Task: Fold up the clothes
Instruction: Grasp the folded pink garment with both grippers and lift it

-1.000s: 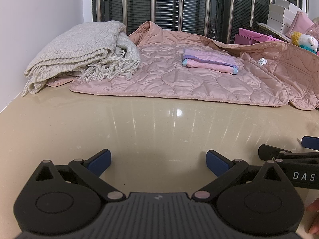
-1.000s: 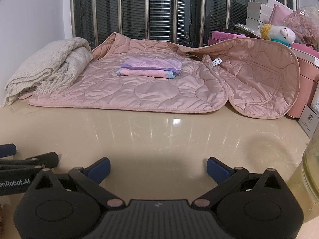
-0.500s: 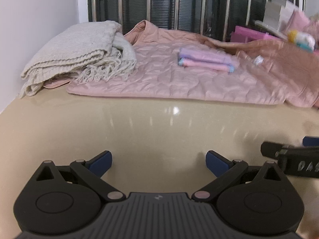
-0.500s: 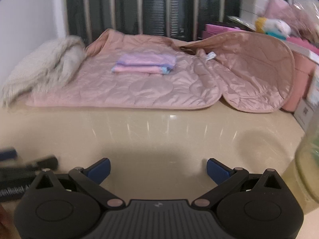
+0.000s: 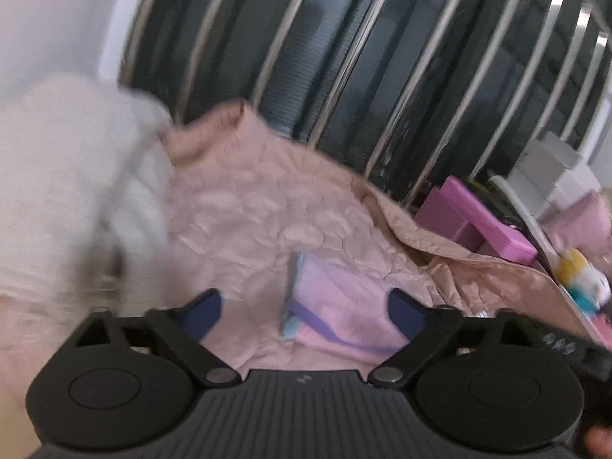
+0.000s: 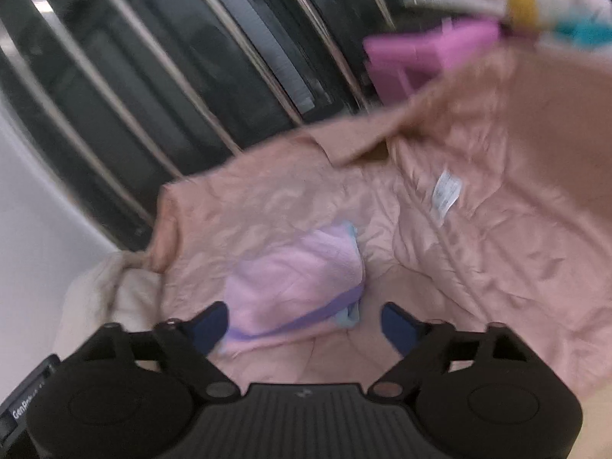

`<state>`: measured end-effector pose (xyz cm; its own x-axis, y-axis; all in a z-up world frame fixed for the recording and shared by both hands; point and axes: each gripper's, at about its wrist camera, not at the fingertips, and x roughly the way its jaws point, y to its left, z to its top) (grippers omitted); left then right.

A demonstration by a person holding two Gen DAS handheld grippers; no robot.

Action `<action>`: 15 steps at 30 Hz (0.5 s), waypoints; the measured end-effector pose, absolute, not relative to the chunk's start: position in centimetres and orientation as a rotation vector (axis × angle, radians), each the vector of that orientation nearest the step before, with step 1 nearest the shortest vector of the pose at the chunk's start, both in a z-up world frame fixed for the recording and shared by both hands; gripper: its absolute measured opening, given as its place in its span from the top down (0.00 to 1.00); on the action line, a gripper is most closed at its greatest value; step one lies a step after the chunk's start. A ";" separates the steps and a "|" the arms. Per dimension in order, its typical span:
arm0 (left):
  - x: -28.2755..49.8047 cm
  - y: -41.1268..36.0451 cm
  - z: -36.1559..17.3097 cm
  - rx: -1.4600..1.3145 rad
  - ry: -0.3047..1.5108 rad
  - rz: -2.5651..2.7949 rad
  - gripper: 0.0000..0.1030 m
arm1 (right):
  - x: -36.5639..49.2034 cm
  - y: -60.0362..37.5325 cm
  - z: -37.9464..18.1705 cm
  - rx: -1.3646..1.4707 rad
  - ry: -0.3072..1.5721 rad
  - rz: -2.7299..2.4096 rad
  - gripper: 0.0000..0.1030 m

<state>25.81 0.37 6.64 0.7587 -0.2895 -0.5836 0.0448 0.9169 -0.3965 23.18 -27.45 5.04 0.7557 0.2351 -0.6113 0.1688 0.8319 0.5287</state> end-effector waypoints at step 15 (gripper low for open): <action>30.0 0.6 6.9 -0.451 0.694 -0.282 0.97 | 28.3 -24.3 6.7 0.420 0.649 0.064 0.98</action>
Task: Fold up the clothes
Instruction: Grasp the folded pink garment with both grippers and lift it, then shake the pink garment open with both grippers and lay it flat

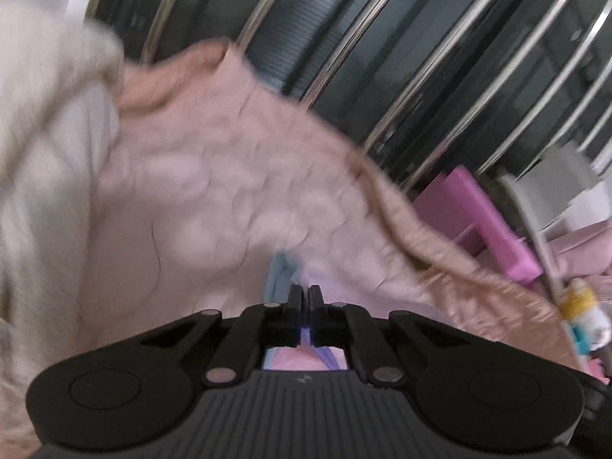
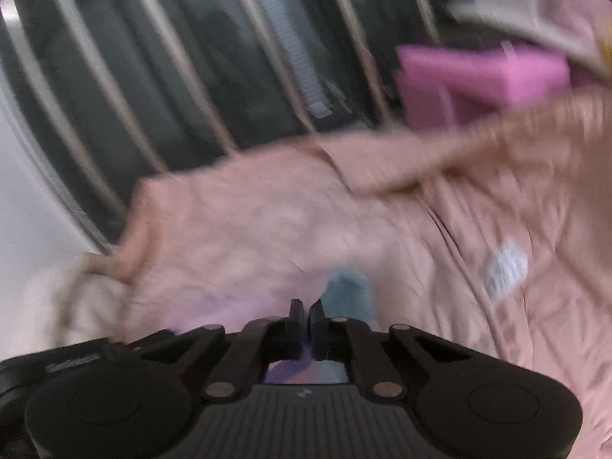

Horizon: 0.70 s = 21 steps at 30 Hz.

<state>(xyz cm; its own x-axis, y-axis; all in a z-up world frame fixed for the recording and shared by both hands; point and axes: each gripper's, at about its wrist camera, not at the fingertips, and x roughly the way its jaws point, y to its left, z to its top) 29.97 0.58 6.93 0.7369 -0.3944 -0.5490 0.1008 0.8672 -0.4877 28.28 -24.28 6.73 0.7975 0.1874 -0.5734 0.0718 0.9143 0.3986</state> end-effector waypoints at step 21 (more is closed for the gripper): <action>-4.7 6.4 41.1 -0.321 -0.091 -0.360 0.97 | -3.9 -21.0 40.4 0.235 -0.086 0.424 0.98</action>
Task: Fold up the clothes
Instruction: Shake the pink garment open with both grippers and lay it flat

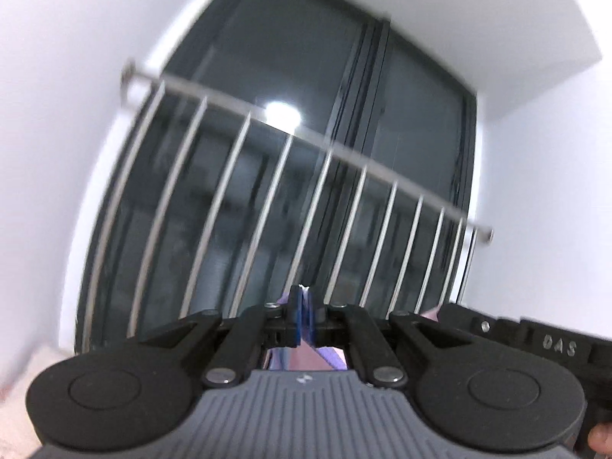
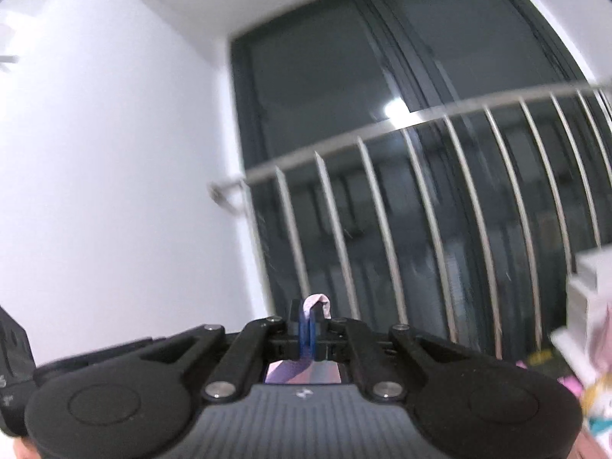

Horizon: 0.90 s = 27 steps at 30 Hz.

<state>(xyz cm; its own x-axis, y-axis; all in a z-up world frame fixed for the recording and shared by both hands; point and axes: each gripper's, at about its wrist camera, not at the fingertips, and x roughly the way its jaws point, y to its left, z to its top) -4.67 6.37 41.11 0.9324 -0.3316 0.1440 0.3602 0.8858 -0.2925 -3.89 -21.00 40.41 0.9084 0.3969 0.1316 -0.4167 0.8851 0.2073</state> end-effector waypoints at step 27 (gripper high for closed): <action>16.1 7.5 20.0 -0.032 0.452 0.034 0.55 | 19.9 -15.3 23.9 0.044 0.522 0.116 0.71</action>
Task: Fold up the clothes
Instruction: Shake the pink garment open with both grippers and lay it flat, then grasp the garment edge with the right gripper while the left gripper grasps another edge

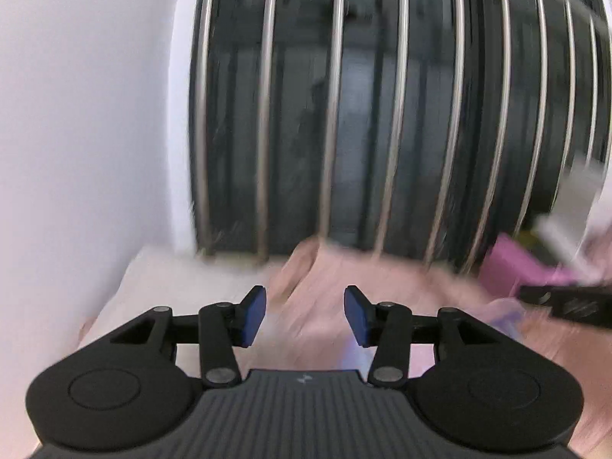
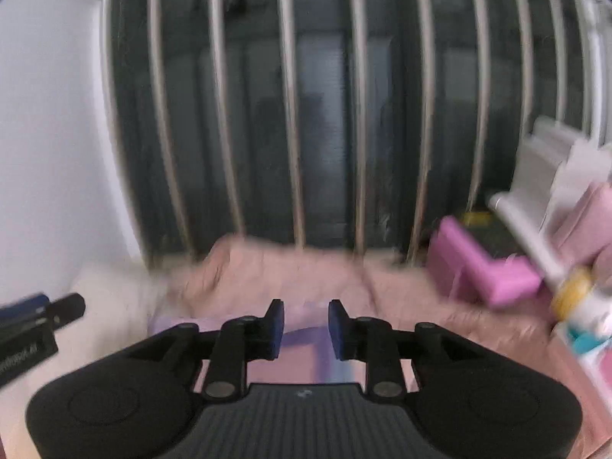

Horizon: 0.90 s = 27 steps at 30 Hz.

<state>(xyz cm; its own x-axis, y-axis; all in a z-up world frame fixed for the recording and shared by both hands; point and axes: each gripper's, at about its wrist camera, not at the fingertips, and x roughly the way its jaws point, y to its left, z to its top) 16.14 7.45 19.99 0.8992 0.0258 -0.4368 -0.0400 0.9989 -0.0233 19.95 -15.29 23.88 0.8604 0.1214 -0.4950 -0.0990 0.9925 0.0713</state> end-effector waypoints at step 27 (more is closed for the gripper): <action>-9.7 3.2 2.4 -0.155 0.810 -0.347 0.78 | -8.1 -16.5 2.1 0.096 0.751 0.458 0.94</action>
<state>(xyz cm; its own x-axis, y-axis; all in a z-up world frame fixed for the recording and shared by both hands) -9.69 3.18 2.41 0.6369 -0.3610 -0.6813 0.2439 0.9326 -0.2661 -8.14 -16.49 2.08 0.6381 0.4341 -0.6359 -0.3663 0.8976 0.2452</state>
